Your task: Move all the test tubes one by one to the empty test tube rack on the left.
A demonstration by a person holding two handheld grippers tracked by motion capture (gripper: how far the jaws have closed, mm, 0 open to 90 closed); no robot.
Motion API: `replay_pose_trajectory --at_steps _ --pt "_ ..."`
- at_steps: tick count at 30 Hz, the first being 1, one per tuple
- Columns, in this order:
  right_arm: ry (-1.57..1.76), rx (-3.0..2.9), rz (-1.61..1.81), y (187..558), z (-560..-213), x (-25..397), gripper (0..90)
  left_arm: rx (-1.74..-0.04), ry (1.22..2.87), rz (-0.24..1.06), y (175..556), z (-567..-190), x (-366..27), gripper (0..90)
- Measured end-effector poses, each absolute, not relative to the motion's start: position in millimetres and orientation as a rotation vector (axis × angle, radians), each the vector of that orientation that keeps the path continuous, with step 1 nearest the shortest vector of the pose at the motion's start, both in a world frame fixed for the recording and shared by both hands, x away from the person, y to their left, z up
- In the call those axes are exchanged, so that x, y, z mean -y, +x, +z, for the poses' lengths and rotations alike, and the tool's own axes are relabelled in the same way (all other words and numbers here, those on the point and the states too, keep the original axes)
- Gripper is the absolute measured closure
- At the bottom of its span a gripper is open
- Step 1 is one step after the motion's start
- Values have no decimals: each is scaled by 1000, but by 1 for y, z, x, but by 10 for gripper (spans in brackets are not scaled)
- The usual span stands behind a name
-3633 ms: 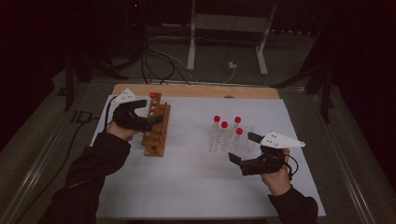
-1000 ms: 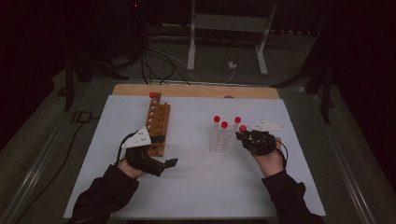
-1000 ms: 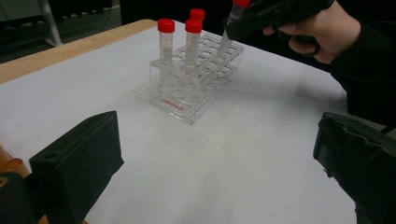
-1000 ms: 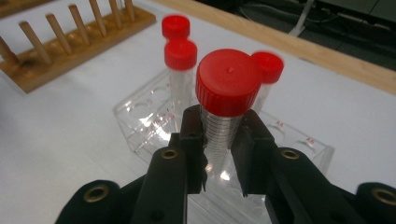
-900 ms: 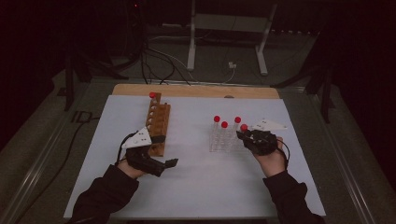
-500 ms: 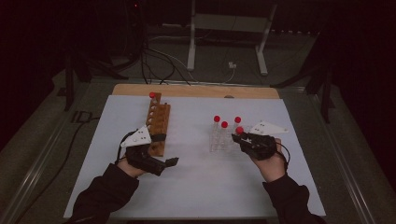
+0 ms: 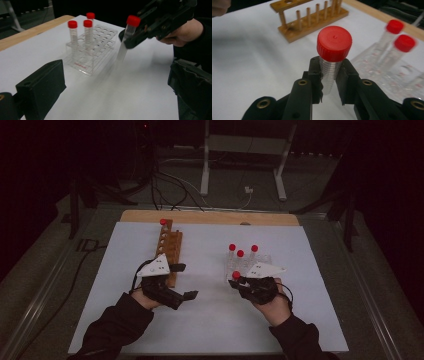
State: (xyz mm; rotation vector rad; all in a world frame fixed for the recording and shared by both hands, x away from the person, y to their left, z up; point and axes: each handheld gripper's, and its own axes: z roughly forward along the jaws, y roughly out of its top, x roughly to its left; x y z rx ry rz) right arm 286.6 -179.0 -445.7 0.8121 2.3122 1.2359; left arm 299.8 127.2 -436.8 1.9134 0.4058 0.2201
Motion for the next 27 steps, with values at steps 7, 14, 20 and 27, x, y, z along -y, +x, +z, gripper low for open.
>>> replay_pose_trajectory --at_steps 7,14,20,27 --pt "778 -2376 1233 283 -454 165 747 -361 1933 193 298 -436 -116 22" --pt "748 -2417 1233 279 -458 154 748 -307 1948 186 296 -436 -103 88" --pt "734 -2434 1243 276 -459 149 747 -269 1954 176 297 -437 -90 168" --pt "720 -2446 1246 273 -459 146 747 -237 1945 175 299 -440 -80 356"
